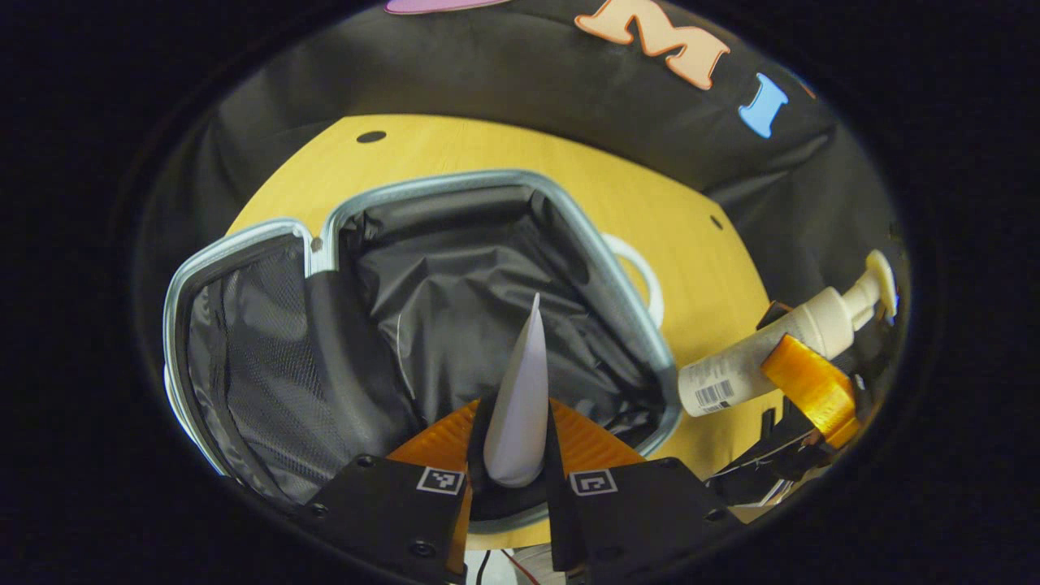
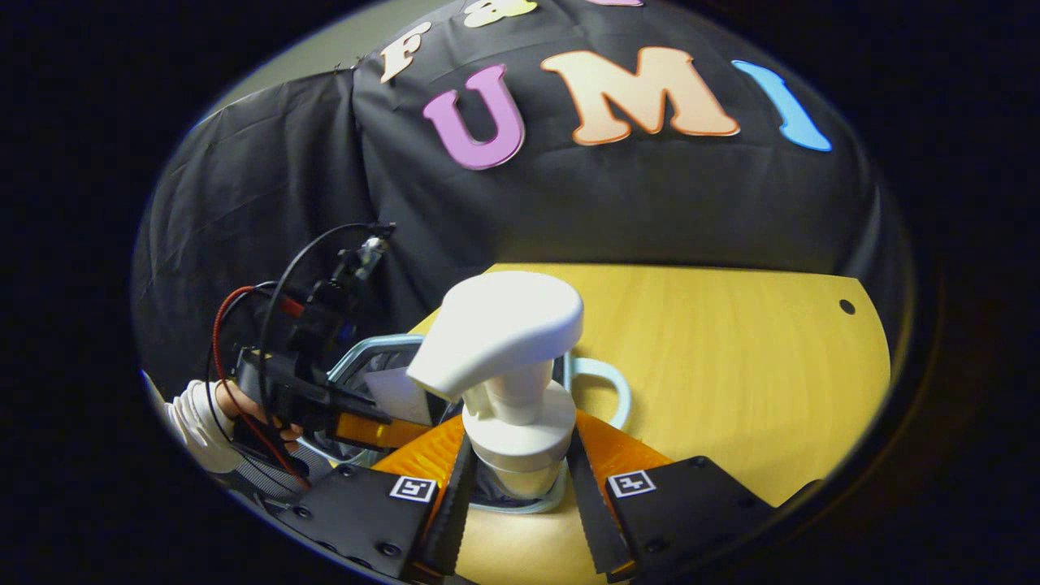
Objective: First open the suitcase, pack the skin care products into it, and then close the suitcase.
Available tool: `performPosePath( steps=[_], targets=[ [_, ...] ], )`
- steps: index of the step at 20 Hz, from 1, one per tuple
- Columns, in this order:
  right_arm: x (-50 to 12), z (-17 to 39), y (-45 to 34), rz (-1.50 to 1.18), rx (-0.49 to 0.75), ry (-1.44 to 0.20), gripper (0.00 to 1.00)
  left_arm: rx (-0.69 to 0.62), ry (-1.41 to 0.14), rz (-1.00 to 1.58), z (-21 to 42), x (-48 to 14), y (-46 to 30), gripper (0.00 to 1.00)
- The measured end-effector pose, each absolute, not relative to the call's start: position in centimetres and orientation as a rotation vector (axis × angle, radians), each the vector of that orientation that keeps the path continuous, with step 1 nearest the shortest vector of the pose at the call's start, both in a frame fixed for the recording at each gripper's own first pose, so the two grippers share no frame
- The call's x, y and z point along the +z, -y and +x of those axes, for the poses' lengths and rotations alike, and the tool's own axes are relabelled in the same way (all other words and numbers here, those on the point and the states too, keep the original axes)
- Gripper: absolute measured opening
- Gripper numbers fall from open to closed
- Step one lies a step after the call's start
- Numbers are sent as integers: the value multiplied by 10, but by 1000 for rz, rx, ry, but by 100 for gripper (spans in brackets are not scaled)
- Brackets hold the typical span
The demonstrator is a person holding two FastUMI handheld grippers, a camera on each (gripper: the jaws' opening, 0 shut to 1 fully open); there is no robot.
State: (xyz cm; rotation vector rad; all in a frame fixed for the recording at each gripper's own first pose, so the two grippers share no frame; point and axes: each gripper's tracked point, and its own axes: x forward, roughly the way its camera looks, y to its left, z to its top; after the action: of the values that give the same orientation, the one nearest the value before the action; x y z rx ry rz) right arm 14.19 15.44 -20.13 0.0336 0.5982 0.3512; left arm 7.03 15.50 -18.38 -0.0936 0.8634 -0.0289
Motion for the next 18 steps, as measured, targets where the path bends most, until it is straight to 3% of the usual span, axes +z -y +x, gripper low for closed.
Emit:
performPosePath(
  steps=[3,6,7,11,16,18],
  targets=[
    [-223,141,-172,6,370,-677,62,-32,-840,-117,79,-178,-163,37],
    [-243,146,-179,-25,360,-733,62,-20,-777,-168,80,-159,-168,68],
    [-249,147,-180,-35,355,-750,62,-20,-745,-196,77,-147,-171,74],
    [-274,151,-183,-64,335,-807,60,-13,-563,-263,49,-91,-196,81],
    [-281,157,-188,-33,311,-776,60,218,-453,-368,-24,-57,-285,81],
    [-264,161,-190,1,305,-696,80,354,-401,-427,-56,-57,-337,81]
  ],
)
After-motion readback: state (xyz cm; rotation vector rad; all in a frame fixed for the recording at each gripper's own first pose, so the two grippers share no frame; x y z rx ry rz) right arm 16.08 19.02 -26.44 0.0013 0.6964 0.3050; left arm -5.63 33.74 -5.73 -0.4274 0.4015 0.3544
